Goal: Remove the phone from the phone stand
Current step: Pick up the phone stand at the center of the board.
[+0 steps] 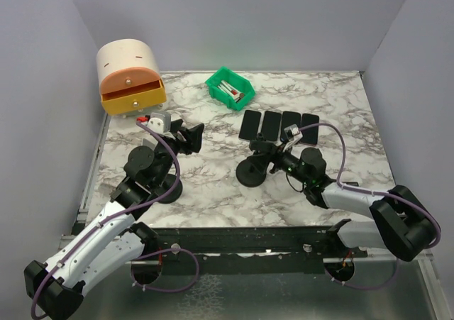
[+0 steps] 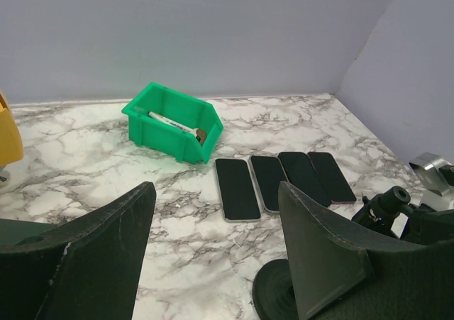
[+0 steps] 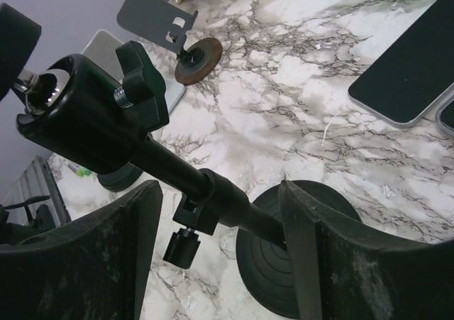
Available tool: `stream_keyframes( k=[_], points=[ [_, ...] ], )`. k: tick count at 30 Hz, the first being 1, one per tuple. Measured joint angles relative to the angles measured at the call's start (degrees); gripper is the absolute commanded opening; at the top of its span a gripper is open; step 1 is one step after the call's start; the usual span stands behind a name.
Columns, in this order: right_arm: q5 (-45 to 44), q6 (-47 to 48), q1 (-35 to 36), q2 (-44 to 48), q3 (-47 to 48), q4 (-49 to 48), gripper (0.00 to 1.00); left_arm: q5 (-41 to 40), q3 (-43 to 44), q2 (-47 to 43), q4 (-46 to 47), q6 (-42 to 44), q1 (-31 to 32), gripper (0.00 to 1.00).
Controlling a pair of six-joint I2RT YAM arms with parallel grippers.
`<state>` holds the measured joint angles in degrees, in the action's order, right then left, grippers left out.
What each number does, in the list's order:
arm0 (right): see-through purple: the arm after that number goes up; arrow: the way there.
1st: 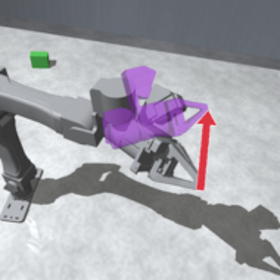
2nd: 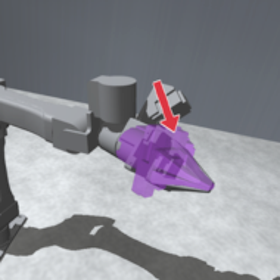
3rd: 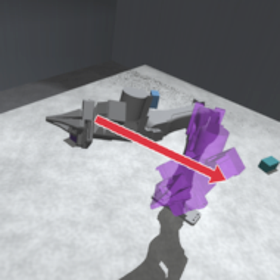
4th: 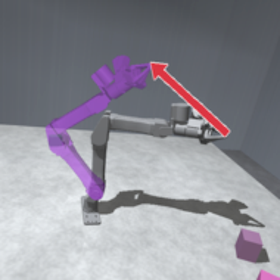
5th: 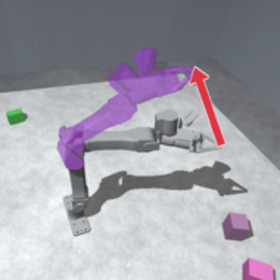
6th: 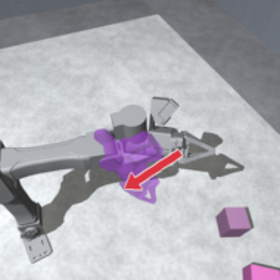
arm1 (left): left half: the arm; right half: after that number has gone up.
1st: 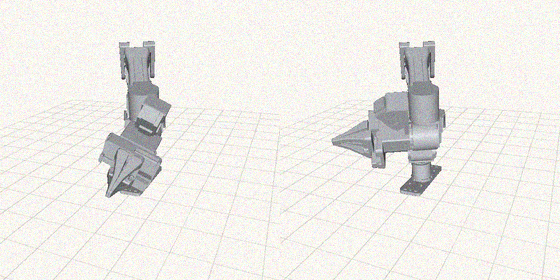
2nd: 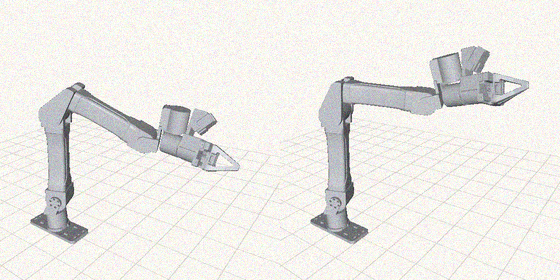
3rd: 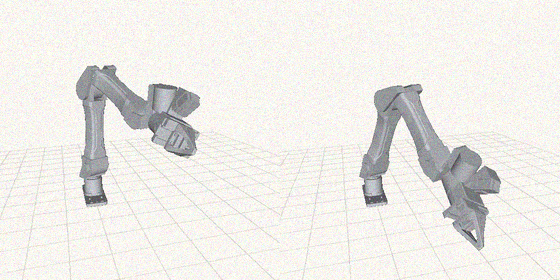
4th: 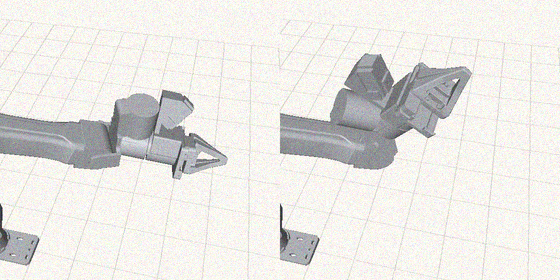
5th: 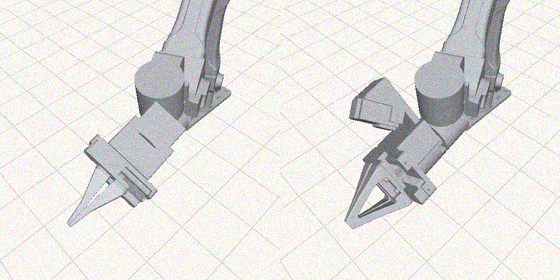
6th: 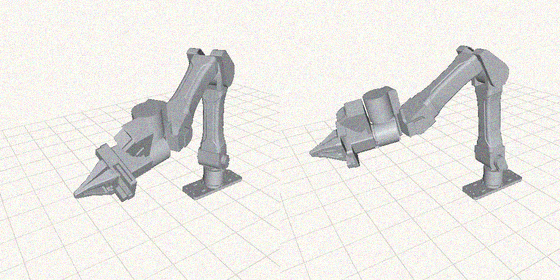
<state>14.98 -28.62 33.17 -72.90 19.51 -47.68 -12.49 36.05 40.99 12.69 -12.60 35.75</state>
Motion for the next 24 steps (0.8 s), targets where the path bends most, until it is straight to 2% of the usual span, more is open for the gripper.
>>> stream_keyframes(
  k=[3, 11, 13, 18, 24],
  points=[
    [-0.6, 0.2, 0.4, -0.8, 0.3, -0.3, 0.59, 0.0, 0.0, 0.0, 0.0, 0.0, 0.0, 0.71],
    [-2.6, 2.6, 1.7, -0.8, 1.1, -0.2, 0.18, 0.0, 0.0, -0.2, 0.0, 0.0, 0.0, 0.71],
    [-4.0, 4.5, 1.7, 0.2, 1.6, 0.3, 0.11, 0.0, 0.0, -0.2, 0.0, 0.0, 0.0, 0.71],
    [-4.7, 6.4, 4.9, 1.6, 3.6, 4.7, 0.04, 0.0, 0.0, -0.2, 0.0, 0.0, 0.0, 0.71],
    [-4.9, 10.0, 8.8, 0.6, 8.7, 9.1, 0.01, -0.1, 0.0, -0.3, 0.0, 0.0, 0.0, 0.71]
  ],
)
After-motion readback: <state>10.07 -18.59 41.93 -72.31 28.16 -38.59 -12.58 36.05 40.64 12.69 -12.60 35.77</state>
